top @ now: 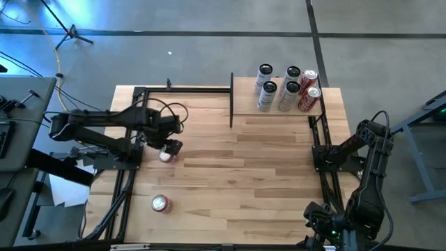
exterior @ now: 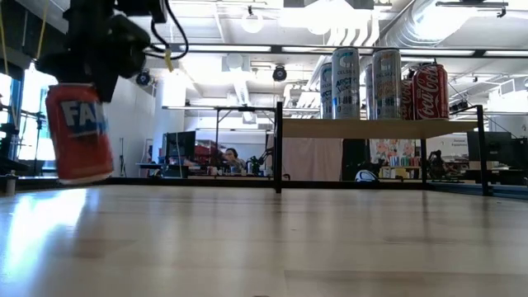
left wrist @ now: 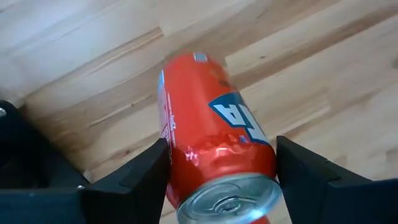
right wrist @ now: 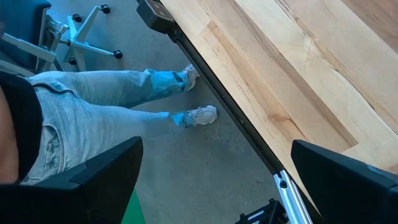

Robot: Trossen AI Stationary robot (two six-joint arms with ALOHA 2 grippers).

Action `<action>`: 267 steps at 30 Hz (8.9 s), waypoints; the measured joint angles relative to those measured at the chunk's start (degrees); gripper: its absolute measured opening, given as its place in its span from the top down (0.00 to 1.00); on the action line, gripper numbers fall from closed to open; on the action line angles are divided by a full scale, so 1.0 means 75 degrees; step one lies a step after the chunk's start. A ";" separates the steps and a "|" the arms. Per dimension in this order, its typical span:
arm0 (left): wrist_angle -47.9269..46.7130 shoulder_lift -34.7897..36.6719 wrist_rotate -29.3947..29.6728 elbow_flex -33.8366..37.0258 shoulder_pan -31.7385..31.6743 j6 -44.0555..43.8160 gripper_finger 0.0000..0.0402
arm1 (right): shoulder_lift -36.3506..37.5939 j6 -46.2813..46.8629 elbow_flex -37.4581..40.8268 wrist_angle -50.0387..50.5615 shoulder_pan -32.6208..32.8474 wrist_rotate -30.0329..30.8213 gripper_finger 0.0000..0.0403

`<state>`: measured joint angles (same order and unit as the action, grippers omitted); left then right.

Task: Place canned beverage on shelf
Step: Put the orange soda can on the shelf

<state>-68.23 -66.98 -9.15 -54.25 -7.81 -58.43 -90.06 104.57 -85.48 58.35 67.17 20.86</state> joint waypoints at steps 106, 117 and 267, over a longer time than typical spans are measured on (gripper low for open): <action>0.4351 -0.5050 -0.0584 -0.1359 0.2223 0.0291 0.11 | 0.0000 0.0001 -0.0001 0.0002 0.0001 0.0000 0.01; 0.4609 -0.5050 0.0144 -0.1365 0.2244 0.0421 0.11 | 0.0002 0.0001 -0.0002 0.0002 -0.0001 0.0000 0.01; -0.2067 -0.5066 -0.4952 0.0153 0.0300 0.5447 0.11 | 0.0001 0.0000 -0.0002 0.0003 0.0000 -0.0001 0.01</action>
<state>-83.74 -104.98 -46.29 -53.11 -5.56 -17.58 -90.05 104.57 -85.49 58.37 67.17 20.86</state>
